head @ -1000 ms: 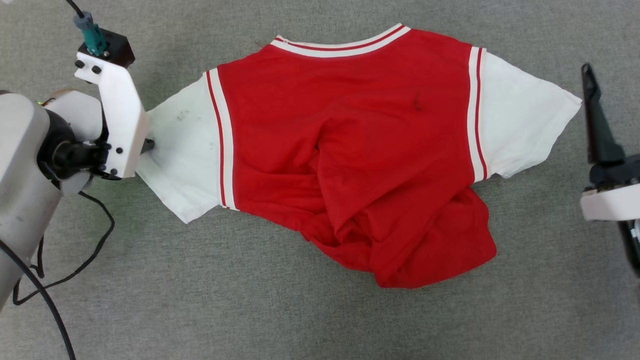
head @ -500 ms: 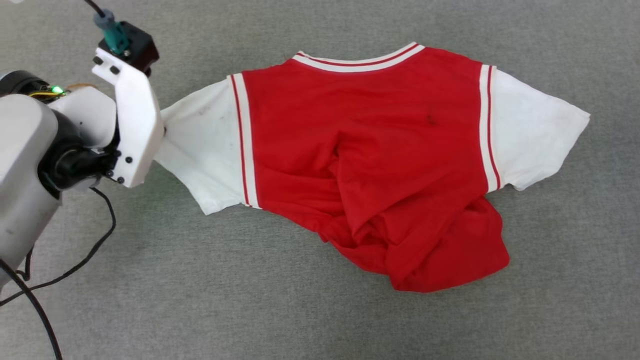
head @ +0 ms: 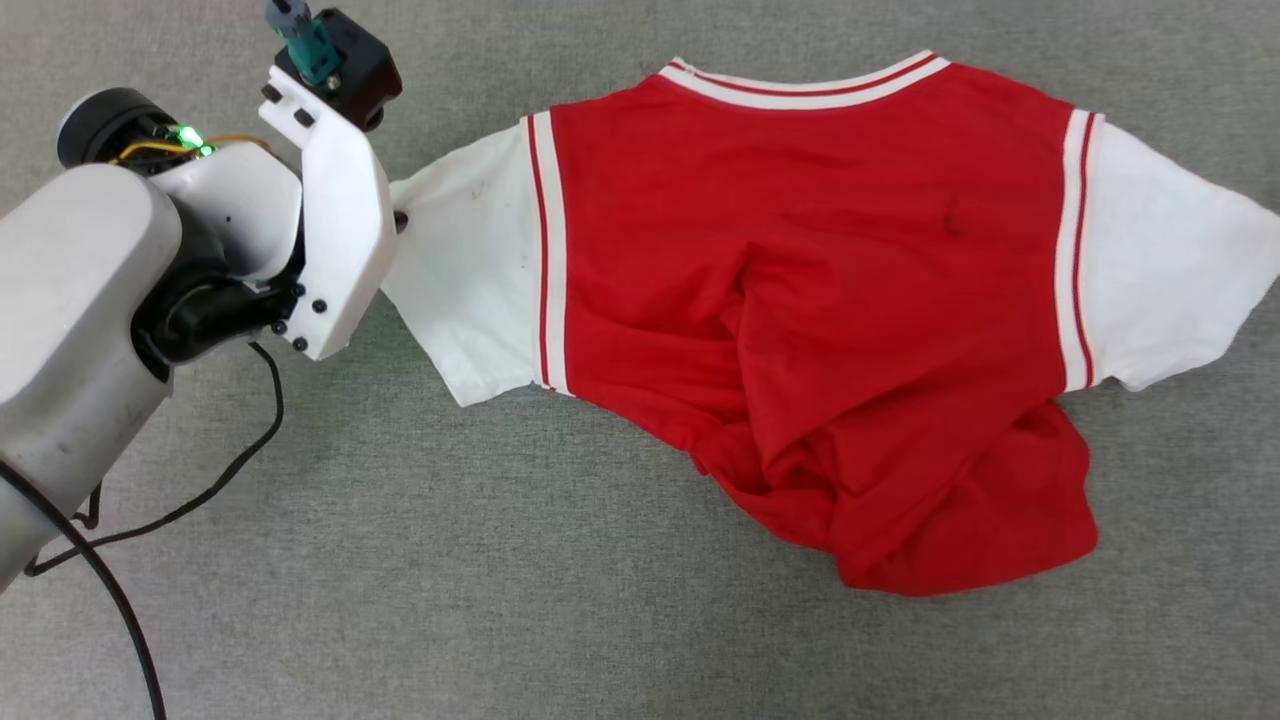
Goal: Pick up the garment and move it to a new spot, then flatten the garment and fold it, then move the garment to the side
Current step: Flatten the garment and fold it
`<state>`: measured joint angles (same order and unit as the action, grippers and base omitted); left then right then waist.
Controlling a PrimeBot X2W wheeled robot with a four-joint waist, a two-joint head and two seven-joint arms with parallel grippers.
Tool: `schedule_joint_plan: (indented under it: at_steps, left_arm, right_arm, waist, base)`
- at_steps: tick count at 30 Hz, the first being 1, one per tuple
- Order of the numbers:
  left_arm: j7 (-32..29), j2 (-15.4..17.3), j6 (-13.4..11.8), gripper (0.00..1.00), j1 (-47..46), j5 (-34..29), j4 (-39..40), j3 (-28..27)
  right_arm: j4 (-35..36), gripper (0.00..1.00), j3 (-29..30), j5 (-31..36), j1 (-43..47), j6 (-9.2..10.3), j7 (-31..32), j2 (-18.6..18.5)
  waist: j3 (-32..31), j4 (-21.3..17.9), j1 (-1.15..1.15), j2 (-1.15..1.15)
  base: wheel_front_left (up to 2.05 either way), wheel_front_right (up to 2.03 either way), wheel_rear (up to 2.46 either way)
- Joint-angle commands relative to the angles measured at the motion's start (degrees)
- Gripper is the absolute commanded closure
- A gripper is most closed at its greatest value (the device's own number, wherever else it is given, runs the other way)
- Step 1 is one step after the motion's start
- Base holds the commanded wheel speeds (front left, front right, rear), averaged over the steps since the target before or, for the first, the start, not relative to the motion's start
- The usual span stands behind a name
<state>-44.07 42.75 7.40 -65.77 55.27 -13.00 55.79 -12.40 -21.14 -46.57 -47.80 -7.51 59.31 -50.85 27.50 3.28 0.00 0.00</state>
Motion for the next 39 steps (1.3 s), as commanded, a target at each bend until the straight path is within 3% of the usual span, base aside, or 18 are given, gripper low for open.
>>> schedule_joint_plan:
  at_steps: [1,7,15,16,17,24,39]
  left_arm:
    - [0.4,0.0,0.0,1.00,-0.9,0.2,-0.1,0.3]
    - [1.8,-0.3,0.0,1.00,-2.7,0.9,-1.1,1.1]
    - [3.3,-0.2,0.0,1.00,-3.9,2.0,-2.7,3.1]
    - [3.5,-0.2,0.0,1.00,-4.0,2.3,-2.8,3.4]
    - [3.6,-0.1,0.0,1.00,-4.0,2.3,-3.1,3.7]
    - [6.8,0.3,0.0,1.00,-4.2,2.3,-4.7,5.2]
    - [19.2,5.1,0.0,1.00,-9.4,0.7,-0.2,2.7]
  right_arm:
    - [-0.8,0.00,0.0,-0.3,-1.0,0.04,0.5,1.2]
    - [-7.7,0.00,1.7,-0.5,-1.5,0.04,2.0,5.9]
    - [-11.5,0.00,-0.9,-0.5,2.9,0.02,1.3,10.7]
    - [-11.4,0.76,-1.1,-0.3,2.8,0.01,0.8,10.7]
    - [-11.2,1.00,-1.3,-0.2,2.7,0.01,0.5,10.4]
    - [-8.6,1.00,-2.3,1.7,-1.5,0.03,-4.0,7.5]
    - [2.0,1.00,-3.4,-1.3,-5.6,0.04,-23.9,1.6]
  waist:
    - [1.2,0.8,0.00,0.00]
    - [3.8,2.1,0.00,0.00]
    - [4.1,1.9,0.00,0.00]
    - [3.9,1.8,0.00,0.00]
    - [3.6,1.6,0.00,0.00]
    - [-0.9,0.4,0.00,0.00]
    - [-11.2,-0.4,0.00,0.00]
  base:
    - [0.00,0.00,0.00]
    - [0.00,0.00,0.00]
    - [0.00,0.00,0.00]
    - [0.00,0.00,0.00]
    - [0.00,0.00,0.00]
    - [0.00,0.00,0.00]
    - [0.00,0.00,0.00]
